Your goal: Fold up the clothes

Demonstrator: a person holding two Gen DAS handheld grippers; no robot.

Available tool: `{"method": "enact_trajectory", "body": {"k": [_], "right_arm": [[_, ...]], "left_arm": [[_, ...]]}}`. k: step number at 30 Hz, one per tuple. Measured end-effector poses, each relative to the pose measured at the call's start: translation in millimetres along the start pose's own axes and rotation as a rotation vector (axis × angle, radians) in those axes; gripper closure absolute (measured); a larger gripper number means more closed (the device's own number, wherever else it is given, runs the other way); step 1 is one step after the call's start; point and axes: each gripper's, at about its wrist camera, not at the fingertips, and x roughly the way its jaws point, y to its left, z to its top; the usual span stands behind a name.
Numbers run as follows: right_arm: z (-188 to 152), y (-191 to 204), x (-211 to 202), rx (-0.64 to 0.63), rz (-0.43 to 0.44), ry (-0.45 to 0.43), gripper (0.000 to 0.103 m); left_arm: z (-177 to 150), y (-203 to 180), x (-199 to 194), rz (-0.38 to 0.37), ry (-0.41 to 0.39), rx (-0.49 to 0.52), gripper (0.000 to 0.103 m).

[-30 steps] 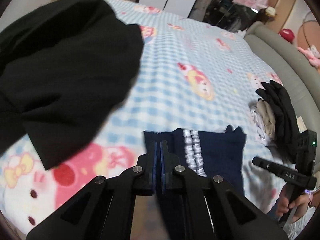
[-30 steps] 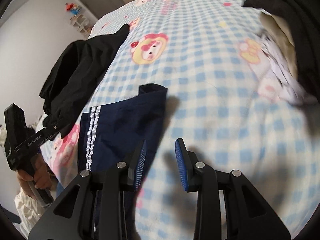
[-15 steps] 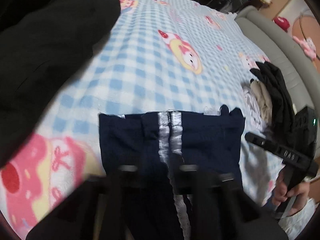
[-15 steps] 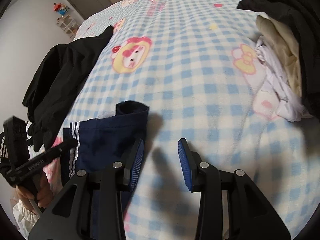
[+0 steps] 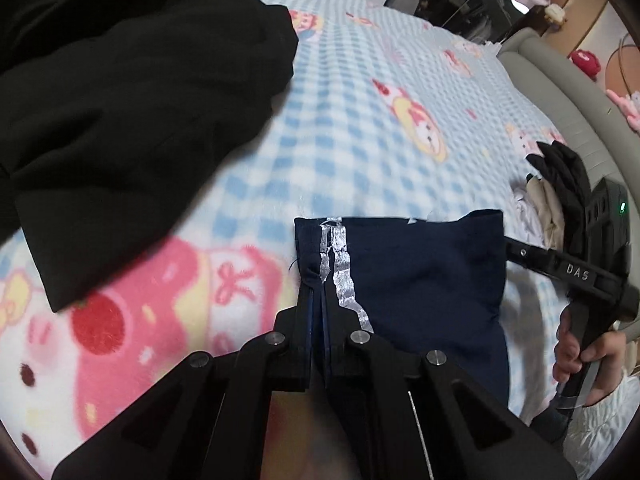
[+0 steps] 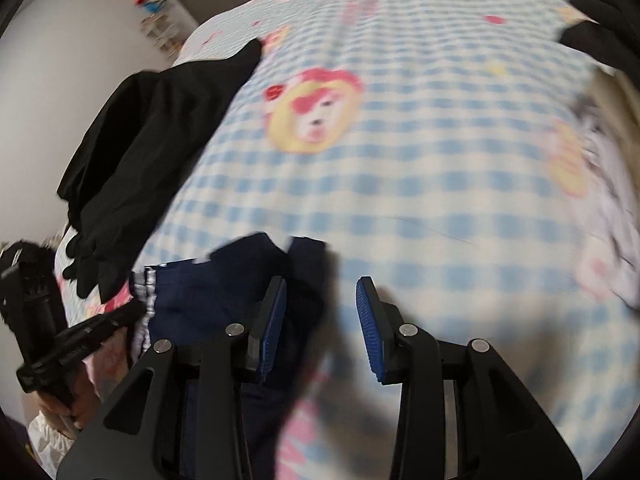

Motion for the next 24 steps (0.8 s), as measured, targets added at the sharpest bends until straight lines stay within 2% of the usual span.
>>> {"method": "enact_trajectory", "body": {"k": [5, 11, 16, 19, 22, 24], "right_arm": [[-1, 24, 25, -0.089, 0.002, 0.06, 0.065], [-1, 18, 38, -0.088, -0.104, 0.071, 0.067], [-13, 11, 30, -0.163, -0.215, 0.082, 0.068], [-17, -3, 18, -0.157, -0.275, 0.06, 0.069], [-17, -17, 0, -0.094, -0.275, 0.011, 0.069], [-17, -20, -17, -0.071, -0.28, -0.059, 0.069]], "left_arm": [[-2, 1, 2, -0.006, -0.004, 0.003, 0.099], [-1, -2, 9, 0.008, 0.004, 0.024, 0.099], [-1, 3, 10, -0.006, 0.001, 0.007, 0.097], [4, 4, 9, -0.024, -0.007, 0.005, 0.096], [15, 1, 0, -0.05, -0.05, 0.031, 0.096], [22, -1, -6, -0.05, -0.088, 0.049, 0.096]]}}
